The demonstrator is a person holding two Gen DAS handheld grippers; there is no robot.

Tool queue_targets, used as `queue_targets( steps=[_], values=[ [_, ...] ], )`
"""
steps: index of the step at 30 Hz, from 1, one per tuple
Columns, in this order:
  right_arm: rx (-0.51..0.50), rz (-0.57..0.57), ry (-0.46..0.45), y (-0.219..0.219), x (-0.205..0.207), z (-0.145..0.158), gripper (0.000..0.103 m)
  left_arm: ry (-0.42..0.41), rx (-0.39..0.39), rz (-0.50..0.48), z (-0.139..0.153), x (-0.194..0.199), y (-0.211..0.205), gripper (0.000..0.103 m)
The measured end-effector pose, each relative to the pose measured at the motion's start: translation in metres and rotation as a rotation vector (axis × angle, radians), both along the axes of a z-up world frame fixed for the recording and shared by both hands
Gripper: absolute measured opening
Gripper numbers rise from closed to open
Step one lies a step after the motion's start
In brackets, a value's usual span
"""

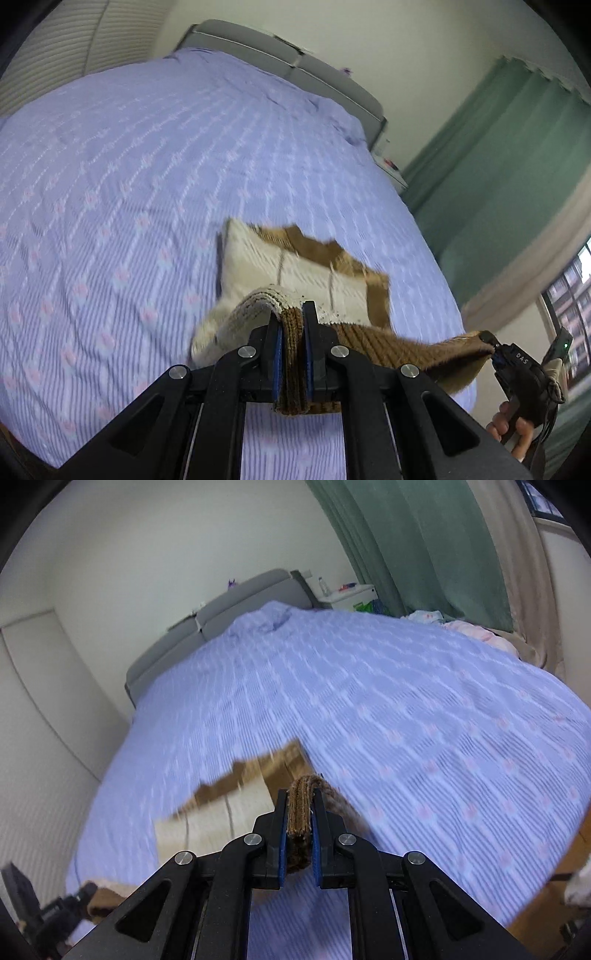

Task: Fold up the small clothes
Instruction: 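Grasp the hem with the left gripper while the right gripper grasps it too, lifting, then fold the ribbed hem up over the sweater body with both grippers and release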

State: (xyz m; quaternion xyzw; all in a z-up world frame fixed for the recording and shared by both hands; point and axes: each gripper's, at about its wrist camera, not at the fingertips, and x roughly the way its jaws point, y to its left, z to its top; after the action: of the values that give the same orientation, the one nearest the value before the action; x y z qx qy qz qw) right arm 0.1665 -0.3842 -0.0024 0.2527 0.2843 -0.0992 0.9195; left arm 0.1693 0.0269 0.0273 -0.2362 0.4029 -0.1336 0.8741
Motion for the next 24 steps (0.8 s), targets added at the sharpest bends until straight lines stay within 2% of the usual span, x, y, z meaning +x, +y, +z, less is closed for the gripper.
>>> queue_targets(
  steps=[7,11,18,24],
  values=[
    [-0.007,-0.024,0.051,0.000,0.093,0.000,0.011,0.102,-0.039,0.059,-0.012,0.076,0.006,0.011],
    [-0.008,-0.019,0.100,-0.003,0.142,-0.008,0.011,0.164,-0.028,0.076,-0.028,0.118,0.004,0.011],
    [-0.026,-0.012,0.220,-0.005,0.224,-0.043,0.011,0.274,-0.021,0.115,-0.070,0.170,0.009,0.011],
    [-0.039,-0.010,0.304,-0.005,0.260,-0.081,0.011,0.352,-0.005,0.095,-0.103,0.198,0.007,0.011]
  ],
)
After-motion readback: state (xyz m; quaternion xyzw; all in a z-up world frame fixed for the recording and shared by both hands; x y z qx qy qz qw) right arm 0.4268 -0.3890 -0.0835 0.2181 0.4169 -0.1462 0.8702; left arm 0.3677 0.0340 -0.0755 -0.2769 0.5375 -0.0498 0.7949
